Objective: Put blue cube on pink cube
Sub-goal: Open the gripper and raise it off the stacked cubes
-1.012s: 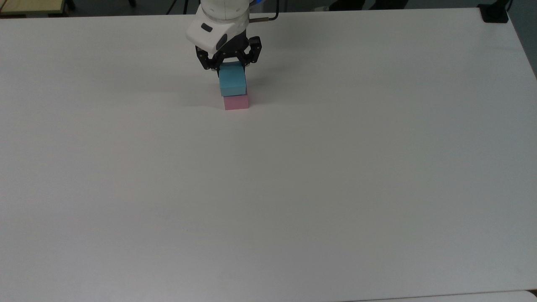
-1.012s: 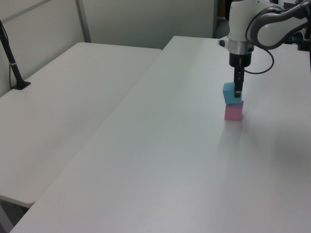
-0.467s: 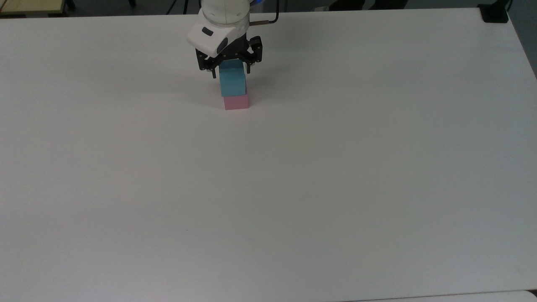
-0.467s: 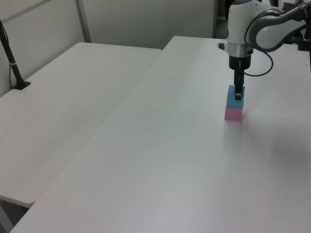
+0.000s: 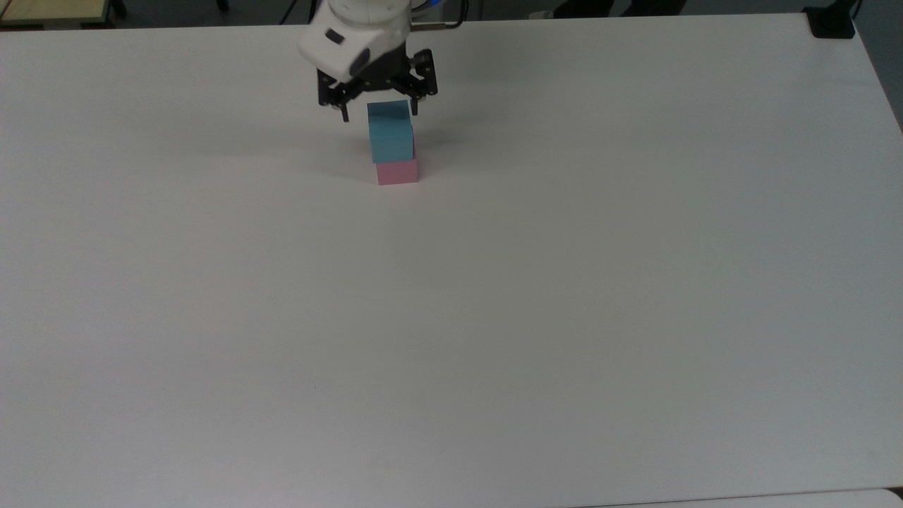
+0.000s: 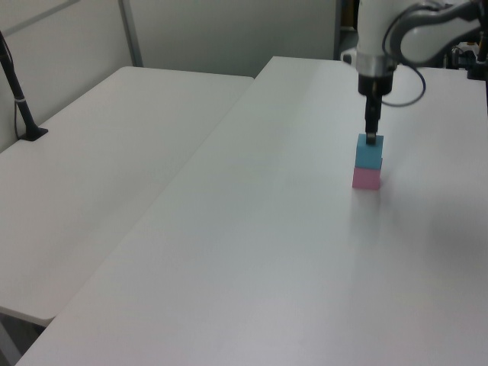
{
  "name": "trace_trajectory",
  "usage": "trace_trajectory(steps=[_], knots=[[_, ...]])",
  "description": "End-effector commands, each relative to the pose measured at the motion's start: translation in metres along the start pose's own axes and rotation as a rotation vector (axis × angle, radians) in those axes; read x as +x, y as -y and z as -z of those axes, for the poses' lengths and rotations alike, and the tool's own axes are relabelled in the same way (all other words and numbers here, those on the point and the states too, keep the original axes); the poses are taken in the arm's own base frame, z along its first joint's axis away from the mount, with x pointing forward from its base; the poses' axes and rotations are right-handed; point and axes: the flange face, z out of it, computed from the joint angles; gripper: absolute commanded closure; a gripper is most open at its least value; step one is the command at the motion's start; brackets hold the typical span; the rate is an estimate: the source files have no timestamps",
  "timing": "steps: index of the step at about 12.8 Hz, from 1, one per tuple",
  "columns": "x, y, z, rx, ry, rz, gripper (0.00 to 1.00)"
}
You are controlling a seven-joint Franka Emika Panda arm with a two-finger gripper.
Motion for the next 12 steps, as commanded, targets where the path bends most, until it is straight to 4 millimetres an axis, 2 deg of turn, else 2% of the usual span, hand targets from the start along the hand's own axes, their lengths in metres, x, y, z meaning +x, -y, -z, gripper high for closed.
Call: trace_trajectory(steps=[1, 2, 4, 10, 12], knots=[[0.011, -0.017, 0.077, 0.017, -0.021, -0.105, 0.00], [0.016, -0.016, 0.101, 0.015, -0.019, -0.143, 0.00], [0.024, -0.019, 0.131, 0.013, 0.012, -0.179, 0.00], [0.024, -0.017, 0.153, 0.018, -0.007, -0.179, 0.00], [0.023, -0.017, 0.153, 0.019, 0.000, -0.179, 0.00]])
